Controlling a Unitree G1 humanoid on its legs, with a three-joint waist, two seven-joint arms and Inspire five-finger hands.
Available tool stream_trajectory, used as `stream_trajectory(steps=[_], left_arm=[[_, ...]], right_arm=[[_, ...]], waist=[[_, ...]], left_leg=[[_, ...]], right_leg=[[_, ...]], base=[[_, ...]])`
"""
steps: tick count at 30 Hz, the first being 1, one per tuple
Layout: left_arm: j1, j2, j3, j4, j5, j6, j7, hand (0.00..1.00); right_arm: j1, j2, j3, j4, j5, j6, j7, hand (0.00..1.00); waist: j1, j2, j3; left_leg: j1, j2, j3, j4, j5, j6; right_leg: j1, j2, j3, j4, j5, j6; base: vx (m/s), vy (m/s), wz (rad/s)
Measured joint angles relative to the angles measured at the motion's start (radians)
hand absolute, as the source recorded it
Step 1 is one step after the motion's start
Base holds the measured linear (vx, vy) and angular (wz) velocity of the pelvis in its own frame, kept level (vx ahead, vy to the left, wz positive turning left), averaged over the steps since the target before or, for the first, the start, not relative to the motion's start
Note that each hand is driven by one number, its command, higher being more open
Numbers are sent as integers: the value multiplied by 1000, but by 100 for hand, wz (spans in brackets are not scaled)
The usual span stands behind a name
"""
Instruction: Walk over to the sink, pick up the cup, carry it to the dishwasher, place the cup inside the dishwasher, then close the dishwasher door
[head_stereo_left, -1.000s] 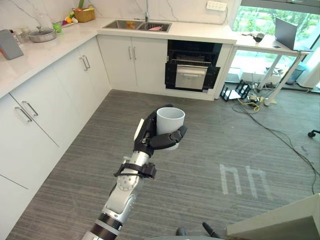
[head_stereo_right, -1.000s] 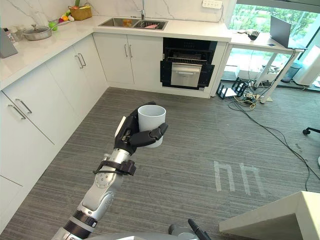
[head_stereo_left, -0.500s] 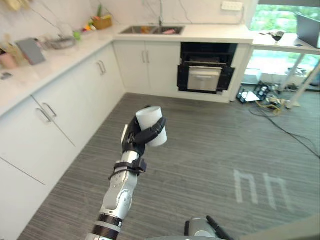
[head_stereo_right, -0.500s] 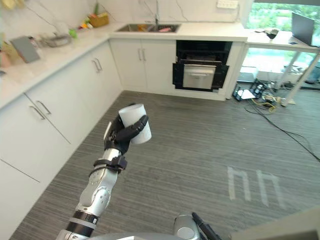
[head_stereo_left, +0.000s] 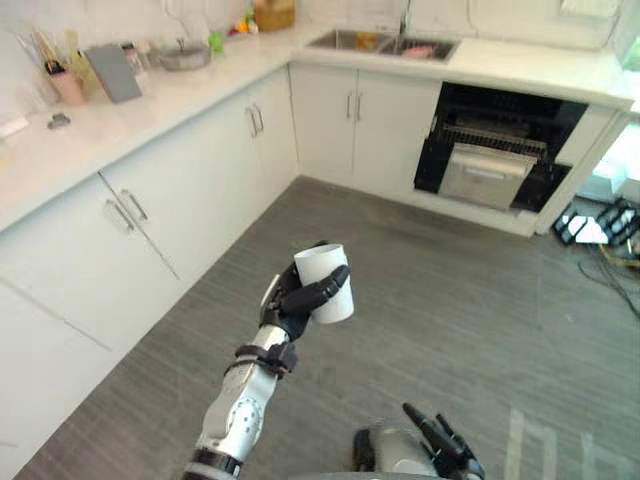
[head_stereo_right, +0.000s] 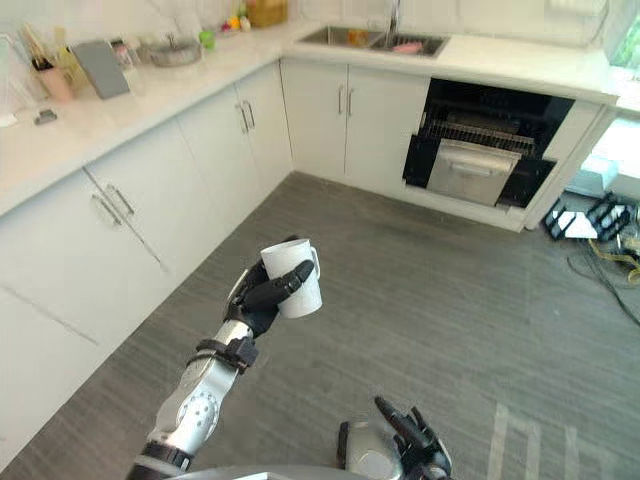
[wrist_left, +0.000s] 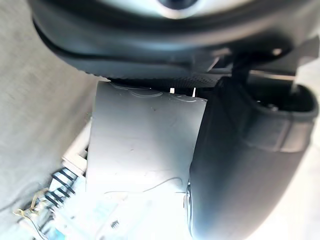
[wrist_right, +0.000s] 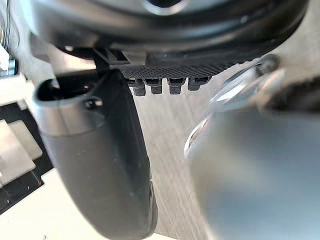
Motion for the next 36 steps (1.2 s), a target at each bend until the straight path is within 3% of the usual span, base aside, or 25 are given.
stream_trajectory(steps=[1,2,3,5,7,9,10,12,13,14,15,17,18,19,20,22,23,25,26,29,31,32,33,34,36], left_arm=[[12,-2,1,-14,1,1,-19,0],[19,-5,1,-27,3,3,-26,0],[30,-6,2,-54,3,8,-28,0],[50,3,17,-107,1,9,-26,0],[72,10,43,-152,-28,8,-22,0],[107,16,71,-178,-67,-5,-16,0],[134,15,70,-178,-65,-7,-8,0],[168,12,63,-166,-52,-7,4,0],[167,21,58,-129,-40,-8,1,0],[165,23,55,-113,-37,-8,-2,0],[150,30,62,-78,-36,-5,-11,0],[177,32,103,-66,-36,-4,-15,0],[200,46,121,-73,-36,-7,-30,0],[214,41,128,-86,-35,-10,-35,0],[230,60,153,-114,-16,-38,-50,0],[218,73,177,-113,-3,-38,-51,0],[200,68,181,-112,7,-43,-44,0],[174,68,147,-112,56,-53,-24,0],[165,68,134,-112,69,-55,-16,0],[109,69,70,-116,81,-55,-3,0],[99,76,68,-157,97,-67,2,0],[102,78,70,-176,107,-74,4,0],[101,66,68,-185,126,-88,7,0],[103,40,58,-185,141,-88,9,0],[95,35,39,-194,147,-103,8,0]], right_arm=[[18,-12,-1,2,-11,0,-2,100],[25,-17,2,4,-36,-2,-1,100],[42,-25,8,12,-71,-2,-2,100],[43,-44,45,1,-69,-5,0,100],[-4,-71,92,-34,-62,-7,1,100],[-100,-79,165,-113,-16,-23,-2,100],[-136,-84,205,-186,18,-38,-6,100],[-180,-66,244,-264,55,-83,-15,100],[-202,-47,246,-284,68,-113,-21,100],[-210,-42,244,-291,78,-127,-23,100],[-232,-25,237,-286,89,-136,-37,100],[-250,-13,239,-287,88,-129,-46,100],[-213,2,232,-312,87,-133,-45,100],[-198,-2,228,-333,85,-133,-42,100],[-168,9,228,-367,76,-138,-38,100],[-160,24,233,-378,56,-137,-36,100],[-155,25,238,-399,39,-138,-35,100],[-127,33,241,-448,38,-139,-39,100],[-118,37,241,-470,39,-139,-40,100],[-43,55,241,-651,61,-138,-35,100],[-3,64,239,-780,97,-145,-3,100],[10,64,239,-818,99,-151,4,100],[25,47,238,-870,123,-165,18,100],[24,27,231,-893,135,-164,20,100],[23,24,228,-938,135,-164,20,100]], waist=[[10,14,3],[18,21,8],[28,13,23],[50,-6,38],[90,-9,38],[109,-18,42],[108,-15,38],[111,-22,36],[122,-33,22],[119,-41,20],[107,-87,32],[126,-88,46],[133,-142,25],[138,-143,21],[138,-172,-2],[118,-199,-12],[98,-177,3],[68,-140,33],[55,-128,42],[26,-97,61],[31,-118,51],[34,-135,47],[26,-129,47],[33,-94,40],[37,-72,27]], left_leg=[[-69,35,-12,155,137,4],[-122,63,-15,269,162,13],[-211,95,-11,436,136,53],[-345,96,22,486,40,166],[-415,85,75,276,-44,156],[-396,19,101,-255,-54,130],[-365,-21,87,-562,1,99],[-387,-57,71,-662,103,64],[-374,-78,76,-659,227,129],[-371,-85,68,-652,282,165],[-376,-122,61,-579,220,184],[-432,-87,50,-299,70,180],[-403,-156,43,-309,28,145],[-368,-183,50,-371,37,159],[-307,-231,83,-355,-49,241],[-263,-264,94,-355,-95,254],[-204,-265,91,-365,-135,265],[-113,-251,66,-411,-158,264],[-85,-243,61,-430,-163,261],[42,-201,24,-504,-181,226],[125,-179,23,-526,-230,180],[154,-183,22,-525,-258,166],[216,-169,14,-517,-309,145],[247,-129,21,-494,-326,150],[219,-88,23,-386,-315,155]], right_leg=[[47,25,6,-24,-26,-26],[87,37,8,-39,-37,-38],[165,52,14,-66,-61,-58],[276,54,48,-127,-88,-63],[312,52,113,-168,-91,-56],[325,29,150,-186,-68,8],[344,25,163,-191,-60,23],[390,22,191,-234,-71,46],[425,-1,201,-263,-88,78],[440,-15,199,-270,-97,93],[458,-58,196,-251,-87,126],[480,-37,222,-146,4,133],[466,-93,226,-7,19,155],[447,-111,219,82,40,191],[366,-181,231,356,157,298],[283,-243,213,521,271,278],[146,-268,183,710,200,194],[7,-248,151,777,105,97],[-35,-234,147,754,81,93],[-132,-187,45,296,44,88],[-77,-116,-48,-271,196,87],[-76,-113,-54,-290,228,62],[-67,-101,-30,-206,346,-11],[-76,-74,-24,-112,288,-37],[-93,-47,-27,-27,198,-46]], base=[[337,-104,-12],[396,-78,-22],[385,-80,-20],[429,-96,-53],[405,-16,-97],[513,88,-102],[534,119,-71],[590,175,-48],[611,196,-30],[632,195,11],[624,157,12],[668,198,-24],[457,222,-38],[504,305,-54],[445,221,-45],[472,125,-25],[355,55,-9],[445,62,15],[555,31,36],[529,-90,37],[620,-195,11],[628,-214,12],[589,-190,5],[553,-171,-2],[487,-207,-17]])
